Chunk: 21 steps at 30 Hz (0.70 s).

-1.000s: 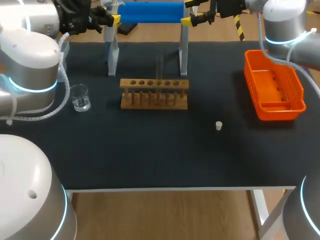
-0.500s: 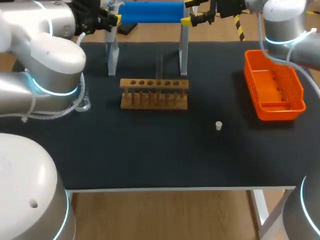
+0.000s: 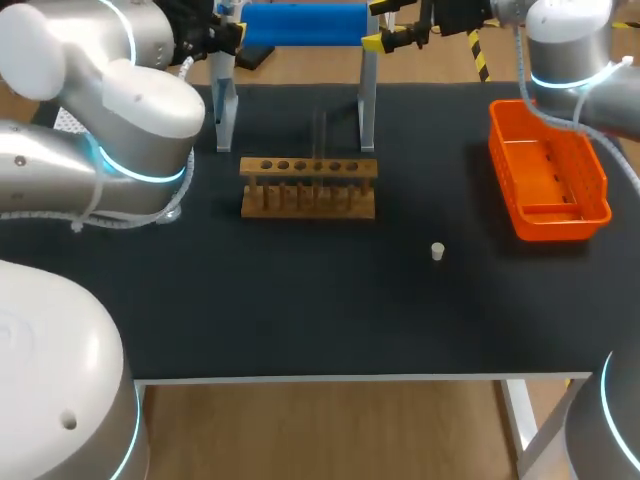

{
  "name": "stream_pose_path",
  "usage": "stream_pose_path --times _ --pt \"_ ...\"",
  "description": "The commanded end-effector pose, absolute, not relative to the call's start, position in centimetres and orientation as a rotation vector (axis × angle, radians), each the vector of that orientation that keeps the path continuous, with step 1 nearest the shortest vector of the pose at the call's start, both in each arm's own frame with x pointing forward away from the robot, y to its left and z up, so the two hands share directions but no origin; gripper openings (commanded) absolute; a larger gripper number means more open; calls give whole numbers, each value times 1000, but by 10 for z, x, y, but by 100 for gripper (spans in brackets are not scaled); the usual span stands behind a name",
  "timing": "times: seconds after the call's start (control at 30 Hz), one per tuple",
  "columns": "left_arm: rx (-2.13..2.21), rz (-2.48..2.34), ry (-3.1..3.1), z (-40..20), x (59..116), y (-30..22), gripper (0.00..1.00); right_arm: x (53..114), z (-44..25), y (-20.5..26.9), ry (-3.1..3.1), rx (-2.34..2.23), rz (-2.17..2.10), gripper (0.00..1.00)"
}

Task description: Invert the test tube, pick up the pipette, mount the tip to pipette, aspirate from beaker and dispense into the tube, eject the tip, return the pipette, and cap with the stopper.

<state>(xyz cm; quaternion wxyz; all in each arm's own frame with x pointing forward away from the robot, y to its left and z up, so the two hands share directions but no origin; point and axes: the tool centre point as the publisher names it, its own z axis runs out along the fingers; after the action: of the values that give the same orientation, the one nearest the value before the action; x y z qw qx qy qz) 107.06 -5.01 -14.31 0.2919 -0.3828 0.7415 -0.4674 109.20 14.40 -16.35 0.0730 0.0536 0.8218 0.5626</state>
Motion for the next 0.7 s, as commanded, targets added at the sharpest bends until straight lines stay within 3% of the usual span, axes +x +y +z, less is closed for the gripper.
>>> stream_pose_path --times 0.03,0.7 --pt "-1041 -1216 1977 -143 1085 -57 0 1093 -163 143 2473 159 1689 100" --pt "-1143 -1139 1938 -151 1114 -67 0 1093 -163 143 2473 159 1689 100"
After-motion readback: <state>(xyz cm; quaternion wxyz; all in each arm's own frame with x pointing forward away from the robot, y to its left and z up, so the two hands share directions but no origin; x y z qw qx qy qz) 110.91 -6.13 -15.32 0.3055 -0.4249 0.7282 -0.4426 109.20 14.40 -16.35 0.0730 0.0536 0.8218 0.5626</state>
